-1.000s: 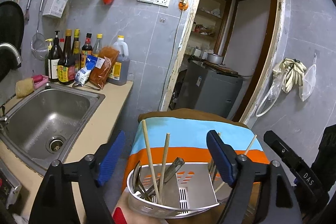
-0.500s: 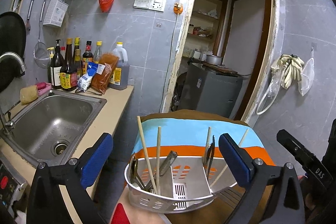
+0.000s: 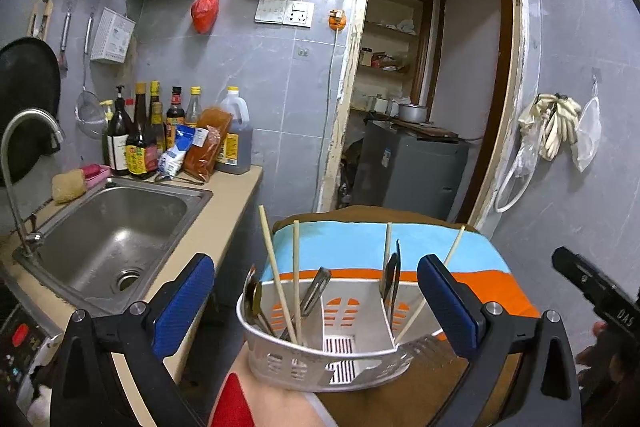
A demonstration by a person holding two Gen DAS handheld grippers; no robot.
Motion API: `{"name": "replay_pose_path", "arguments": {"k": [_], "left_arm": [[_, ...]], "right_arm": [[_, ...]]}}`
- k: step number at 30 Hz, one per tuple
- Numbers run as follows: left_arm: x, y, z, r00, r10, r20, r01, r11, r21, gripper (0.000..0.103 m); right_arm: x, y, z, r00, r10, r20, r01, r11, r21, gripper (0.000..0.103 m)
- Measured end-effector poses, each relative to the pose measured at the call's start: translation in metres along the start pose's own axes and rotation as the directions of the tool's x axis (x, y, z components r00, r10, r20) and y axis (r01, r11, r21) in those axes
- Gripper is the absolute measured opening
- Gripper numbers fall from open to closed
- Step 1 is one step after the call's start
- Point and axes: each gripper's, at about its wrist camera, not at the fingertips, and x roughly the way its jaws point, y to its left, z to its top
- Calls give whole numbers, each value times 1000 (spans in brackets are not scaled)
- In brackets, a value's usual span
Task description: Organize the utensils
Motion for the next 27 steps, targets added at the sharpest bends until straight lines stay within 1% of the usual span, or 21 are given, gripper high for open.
{"name": "replay_pose_path", "arguments": {"k": [5, 12, 16, 20, 27], "left_arm": [[-12, -10, -9, 1000, 30, -6, -30, 999, 24, 102], [-40, -29, -12, 999, 40, 4, -40, 998, 42, 102], [-56, -40, -15, 999, 43, 10, -43, 998, 46, 102], [-71, -49, -22, 999, 43, -2, -43, 998, 44, 102], [-102, -57, -30, 998, 66, 14, -66, 997, 29, 102]], "right_arm": [[-14, -9, 0, 1000, -18, -11, 18, 1000, -14, 101], [-40, -17, 3, 999, -31, -5, 31, 998, -46, 101], [-59, -23, 5, 1000, -26, -6, 25, 998, -55, 101], [-77, -29, 5, 1000, -16, -2, 16, 998, -61, 101], [-106, -43, 0, 1000, -6, 0, 6, 998, -56, 101]]}}
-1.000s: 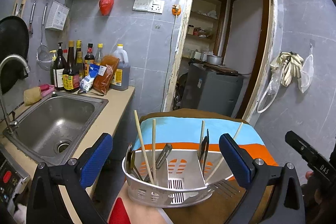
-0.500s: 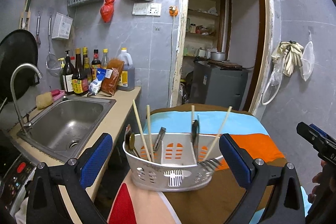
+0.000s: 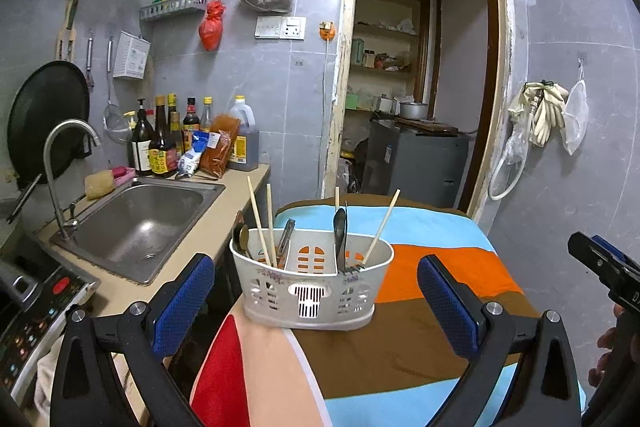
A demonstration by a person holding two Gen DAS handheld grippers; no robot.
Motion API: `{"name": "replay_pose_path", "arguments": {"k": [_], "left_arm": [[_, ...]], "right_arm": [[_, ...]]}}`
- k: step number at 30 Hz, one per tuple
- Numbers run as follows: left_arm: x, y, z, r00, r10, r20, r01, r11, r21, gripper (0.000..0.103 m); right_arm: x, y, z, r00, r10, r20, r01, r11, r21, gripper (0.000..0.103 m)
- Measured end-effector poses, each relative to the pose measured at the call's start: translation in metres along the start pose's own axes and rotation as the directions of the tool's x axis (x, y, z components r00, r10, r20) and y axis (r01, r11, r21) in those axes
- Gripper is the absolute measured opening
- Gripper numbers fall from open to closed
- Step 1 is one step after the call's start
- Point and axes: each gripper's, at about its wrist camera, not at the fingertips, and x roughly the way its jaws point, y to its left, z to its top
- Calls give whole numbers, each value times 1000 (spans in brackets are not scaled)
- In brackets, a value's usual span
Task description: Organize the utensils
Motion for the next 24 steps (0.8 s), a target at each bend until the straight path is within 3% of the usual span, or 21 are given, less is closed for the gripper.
{"name": "replay_pose_path", "arguments": {"k": [24], "left_arm": [[-71, -15, -25, 1000, 7, -16, -6, 999, 38, 102]], "right_arm": [[-77, -17, -19, 1000, 2, -4, -2, 1000, 1, 101]]}}
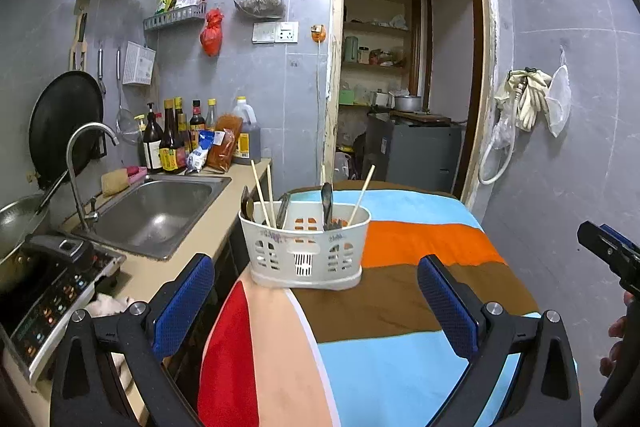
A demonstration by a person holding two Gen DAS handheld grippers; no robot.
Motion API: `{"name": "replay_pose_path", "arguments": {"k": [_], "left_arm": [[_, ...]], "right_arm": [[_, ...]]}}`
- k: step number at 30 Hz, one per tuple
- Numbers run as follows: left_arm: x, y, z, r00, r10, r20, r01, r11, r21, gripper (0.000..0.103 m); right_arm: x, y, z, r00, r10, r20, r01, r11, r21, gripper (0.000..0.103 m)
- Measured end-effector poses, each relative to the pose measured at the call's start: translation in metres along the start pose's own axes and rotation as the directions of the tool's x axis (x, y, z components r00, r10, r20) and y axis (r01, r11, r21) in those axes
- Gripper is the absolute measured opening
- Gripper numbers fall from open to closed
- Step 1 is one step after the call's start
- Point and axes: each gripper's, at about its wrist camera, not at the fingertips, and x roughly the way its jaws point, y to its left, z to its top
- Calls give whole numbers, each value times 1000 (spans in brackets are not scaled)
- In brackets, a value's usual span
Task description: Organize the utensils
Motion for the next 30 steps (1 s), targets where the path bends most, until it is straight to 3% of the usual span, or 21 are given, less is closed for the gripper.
{"name": "replay_pose_path", "arguments": {"k": [18, 30], "left_arm": [[-36, -13, -23, 997, -62, 43, 63, 998, -27, 102], [-34, -24, -29, 998, -50, 43, 51, 999, 0, 102]], "right_arm": [[-52, -6, -18, 999, 4, 46, -3, 1000, -20, 101], [-57, -12, -28, 999, -16, 40, 17, 1000, -20, 101]]}}
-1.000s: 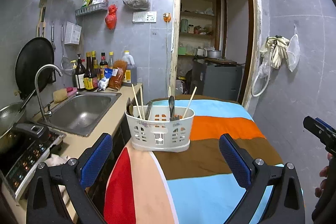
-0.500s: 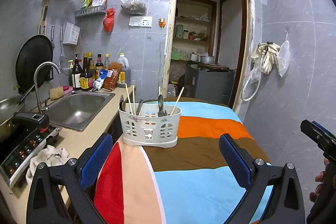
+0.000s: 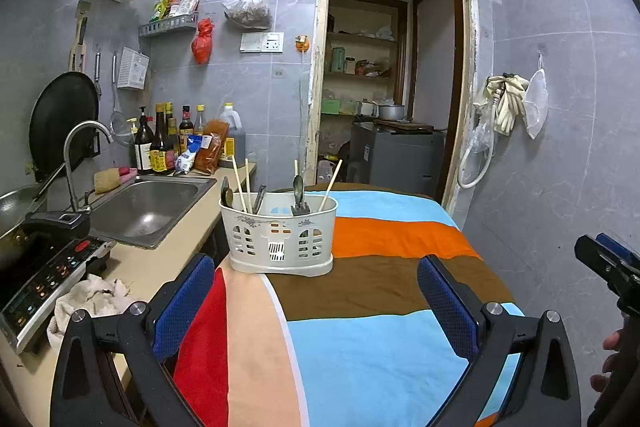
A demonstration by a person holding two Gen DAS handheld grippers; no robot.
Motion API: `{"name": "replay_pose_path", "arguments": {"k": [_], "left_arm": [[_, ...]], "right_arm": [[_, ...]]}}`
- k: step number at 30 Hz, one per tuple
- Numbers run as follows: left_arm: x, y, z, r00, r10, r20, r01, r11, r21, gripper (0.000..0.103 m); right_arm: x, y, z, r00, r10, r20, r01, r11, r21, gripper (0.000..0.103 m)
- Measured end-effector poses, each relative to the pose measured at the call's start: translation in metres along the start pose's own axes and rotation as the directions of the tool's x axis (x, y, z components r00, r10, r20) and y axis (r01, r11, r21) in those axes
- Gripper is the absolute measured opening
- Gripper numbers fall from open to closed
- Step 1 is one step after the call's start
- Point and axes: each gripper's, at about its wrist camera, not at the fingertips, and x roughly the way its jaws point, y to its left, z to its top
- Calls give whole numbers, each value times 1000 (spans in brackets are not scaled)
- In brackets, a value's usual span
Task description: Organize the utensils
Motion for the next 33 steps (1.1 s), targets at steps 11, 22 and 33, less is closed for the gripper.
{"name": "replay_pose_path", "arguments": {"k": [11, 22, 33], "left_arm": [[2, 0, -2, 1000, -11, -23, 11, 1000, -6, 102], [4, -1, -5, 999, -11, -40, 11, 1000, -5, 102], [4, 1, -5, 999, -13, -38, 13, 1000, -6, 102]], "right_arm": [[8, 0, -2, 1000, 2, -20, -2, 1000, -6, 101], [14, -2, -2, 999, 10, -36, -10, 1000, -7, 101], [14, -2, -2, 999, 7, -36, -8, 1000, -6, 101]]}}
